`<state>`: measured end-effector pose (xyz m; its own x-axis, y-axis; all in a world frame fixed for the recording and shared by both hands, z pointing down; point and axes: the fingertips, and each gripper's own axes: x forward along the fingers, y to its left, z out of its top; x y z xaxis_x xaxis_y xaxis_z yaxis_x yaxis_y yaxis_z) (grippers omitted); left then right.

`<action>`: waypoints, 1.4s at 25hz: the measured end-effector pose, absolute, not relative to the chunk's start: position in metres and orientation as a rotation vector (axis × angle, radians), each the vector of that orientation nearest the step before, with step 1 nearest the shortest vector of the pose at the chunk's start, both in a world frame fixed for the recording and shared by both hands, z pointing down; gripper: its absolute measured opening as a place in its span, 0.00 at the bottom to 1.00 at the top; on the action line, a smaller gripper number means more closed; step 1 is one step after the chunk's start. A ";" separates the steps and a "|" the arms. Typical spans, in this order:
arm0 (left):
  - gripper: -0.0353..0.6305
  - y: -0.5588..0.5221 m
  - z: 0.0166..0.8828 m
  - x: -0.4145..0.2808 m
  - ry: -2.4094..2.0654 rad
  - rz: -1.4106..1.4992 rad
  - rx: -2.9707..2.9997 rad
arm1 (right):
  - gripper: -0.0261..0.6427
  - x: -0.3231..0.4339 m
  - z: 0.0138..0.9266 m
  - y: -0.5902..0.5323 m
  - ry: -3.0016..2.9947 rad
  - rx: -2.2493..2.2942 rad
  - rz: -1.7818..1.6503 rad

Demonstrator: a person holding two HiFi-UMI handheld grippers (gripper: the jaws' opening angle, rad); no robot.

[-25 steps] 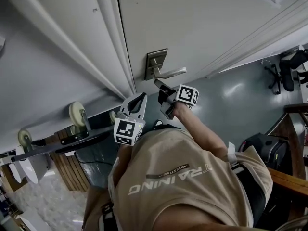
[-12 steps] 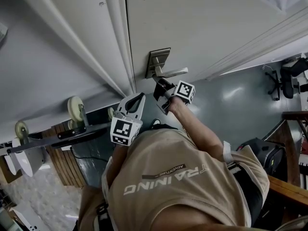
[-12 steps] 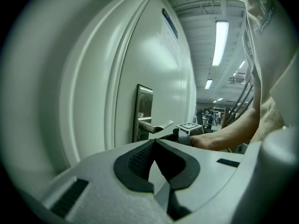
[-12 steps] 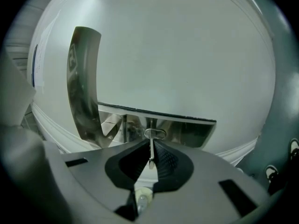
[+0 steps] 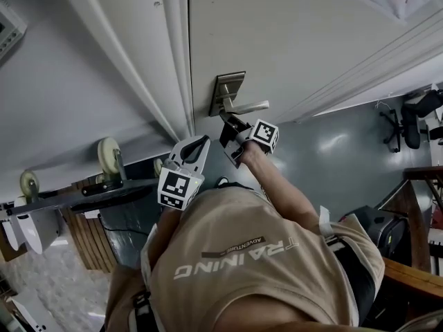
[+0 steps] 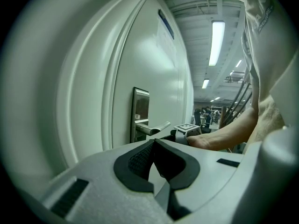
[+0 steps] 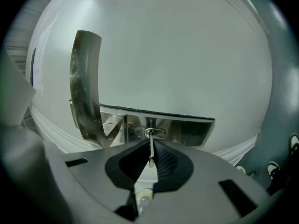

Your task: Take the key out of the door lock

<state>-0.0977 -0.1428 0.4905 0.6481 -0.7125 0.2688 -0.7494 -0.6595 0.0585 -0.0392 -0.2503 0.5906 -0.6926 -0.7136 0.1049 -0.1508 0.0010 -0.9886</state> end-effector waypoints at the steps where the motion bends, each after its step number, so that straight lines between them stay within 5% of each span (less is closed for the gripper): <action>1: 0.07 -0.142 0.491 -0.098 -1.209 0.334 2.700 | 0.06 -0.039 0.591 -0.250 1.846 -0.899 -1.730; 35: 0.07 -0.118 0.487 -0.104 -1.112 0.328 2.760 | 0.06 -0.039 0.581 -0.200 1.917 -0.917 -1.597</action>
